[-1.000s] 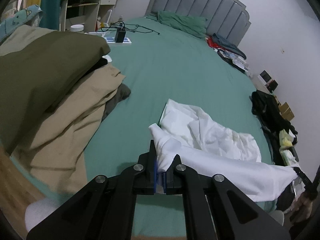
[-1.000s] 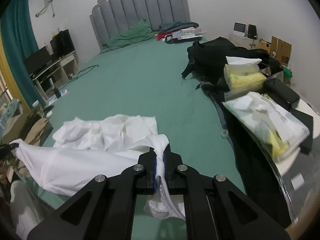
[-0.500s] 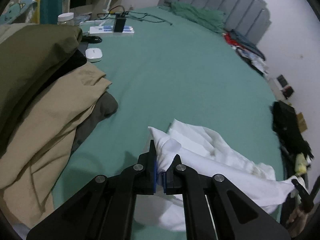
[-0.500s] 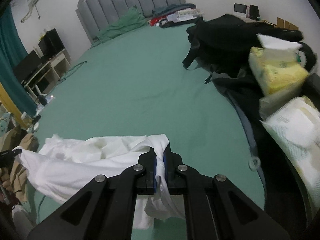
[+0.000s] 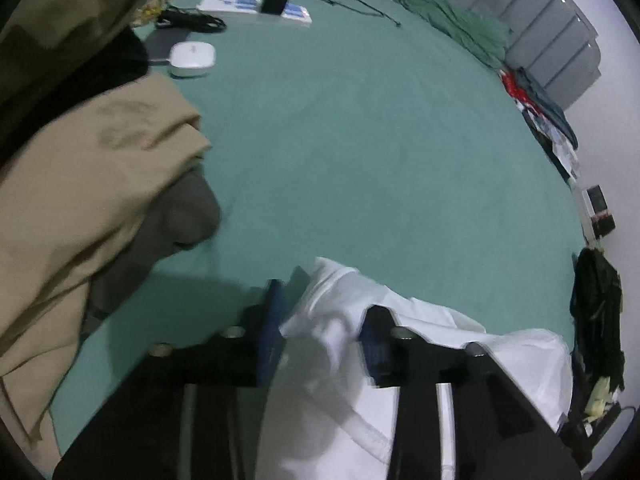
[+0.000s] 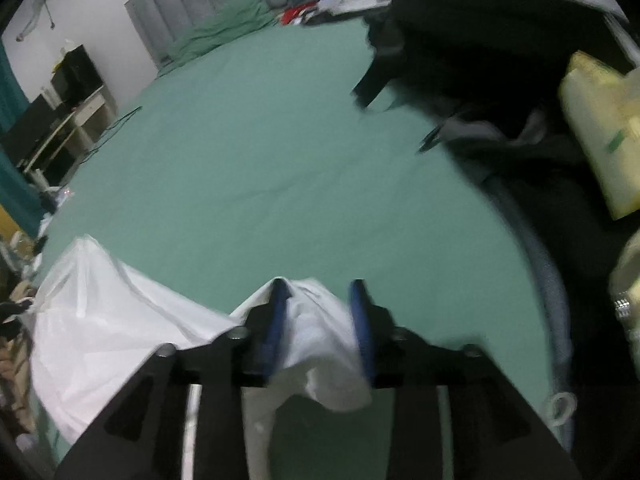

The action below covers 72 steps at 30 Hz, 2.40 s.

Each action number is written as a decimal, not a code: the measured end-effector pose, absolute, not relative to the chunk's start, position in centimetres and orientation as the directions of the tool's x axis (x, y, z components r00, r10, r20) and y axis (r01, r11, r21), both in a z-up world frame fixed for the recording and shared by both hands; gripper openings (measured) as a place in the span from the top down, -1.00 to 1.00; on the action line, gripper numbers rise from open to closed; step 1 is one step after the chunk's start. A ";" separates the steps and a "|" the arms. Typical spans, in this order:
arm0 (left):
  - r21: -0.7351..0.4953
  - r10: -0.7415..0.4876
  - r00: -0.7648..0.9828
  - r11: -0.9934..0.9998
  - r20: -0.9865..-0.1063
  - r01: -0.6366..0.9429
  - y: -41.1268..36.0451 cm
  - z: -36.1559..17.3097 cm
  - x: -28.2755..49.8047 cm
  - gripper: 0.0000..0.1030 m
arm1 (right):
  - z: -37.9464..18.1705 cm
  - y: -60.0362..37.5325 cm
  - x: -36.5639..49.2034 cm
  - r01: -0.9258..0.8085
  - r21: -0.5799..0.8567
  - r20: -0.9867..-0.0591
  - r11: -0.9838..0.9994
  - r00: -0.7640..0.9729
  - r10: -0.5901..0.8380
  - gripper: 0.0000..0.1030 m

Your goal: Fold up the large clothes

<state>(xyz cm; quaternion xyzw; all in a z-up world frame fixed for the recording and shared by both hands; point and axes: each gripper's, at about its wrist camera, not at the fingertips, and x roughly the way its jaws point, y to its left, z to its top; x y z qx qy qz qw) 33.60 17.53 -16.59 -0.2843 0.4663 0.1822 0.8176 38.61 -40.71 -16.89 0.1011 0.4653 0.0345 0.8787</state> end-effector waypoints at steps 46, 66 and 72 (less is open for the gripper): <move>0.020 0.011 0.501 1.000 -0.865 0.011 3.1 -16.3 26.3 -0.53 | -12.9 -25.5 36.5 -0.400 -0.008 -0.706 0.916 0.651 0.278 0.96; 0.251 0.327 0.566 0.945 -0.757 -0.211 8.1 -13.6 35.9 -0.53 | -13.7 -30.3 41.7 -0.222 0.088 -0.719 0.971 0.661 0.216 -0.51; 0.205 0.291 0.584 0.956 -0.758 -0.210 9.0 -12.9 35.0 -0.53 | -13.2 -31.2 40.5 -0.224 -0.003 -0.721 0.975 0.676 0.153 -0.56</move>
